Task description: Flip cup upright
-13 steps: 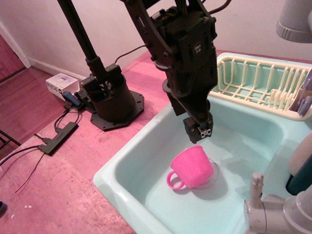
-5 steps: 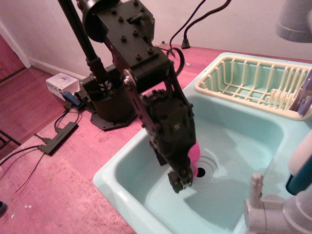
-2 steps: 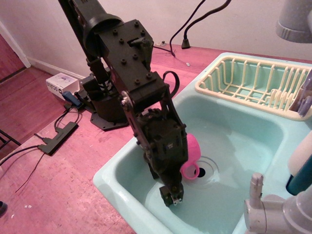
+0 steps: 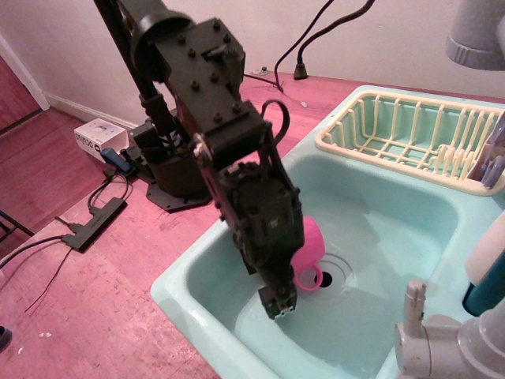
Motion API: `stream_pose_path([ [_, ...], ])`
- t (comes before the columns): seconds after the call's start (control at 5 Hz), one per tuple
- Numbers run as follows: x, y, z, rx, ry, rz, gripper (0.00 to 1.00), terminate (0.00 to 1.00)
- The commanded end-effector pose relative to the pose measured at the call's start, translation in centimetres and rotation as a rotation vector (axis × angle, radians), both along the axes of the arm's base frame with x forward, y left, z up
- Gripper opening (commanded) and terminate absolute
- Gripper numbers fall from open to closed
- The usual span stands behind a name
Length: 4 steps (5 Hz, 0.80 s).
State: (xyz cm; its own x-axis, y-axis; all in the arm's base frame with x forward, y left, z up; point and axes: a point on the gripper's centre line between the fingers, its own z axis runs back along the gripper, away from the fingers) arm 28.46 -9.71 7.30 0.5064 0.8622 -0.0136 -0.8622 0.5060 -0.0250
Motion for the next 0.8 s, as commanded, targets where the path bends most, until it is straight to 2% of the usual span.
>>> stream_pose_path([
  [0.0,1.4,2.2,4.0,0.023,-0.091,0.052,1.00,0.00],
  [0.2,2.6,6.9,7.2,0.153,-0.144,0.069,1.00,0.00],
  [0.4,3.3,11.5,10.0,0.259,-0.134,0.027,1.00,0.00],
  [0.6,2.8,12.3,8.7,0.220,-0.121,0.033,1.00,0.00],
])
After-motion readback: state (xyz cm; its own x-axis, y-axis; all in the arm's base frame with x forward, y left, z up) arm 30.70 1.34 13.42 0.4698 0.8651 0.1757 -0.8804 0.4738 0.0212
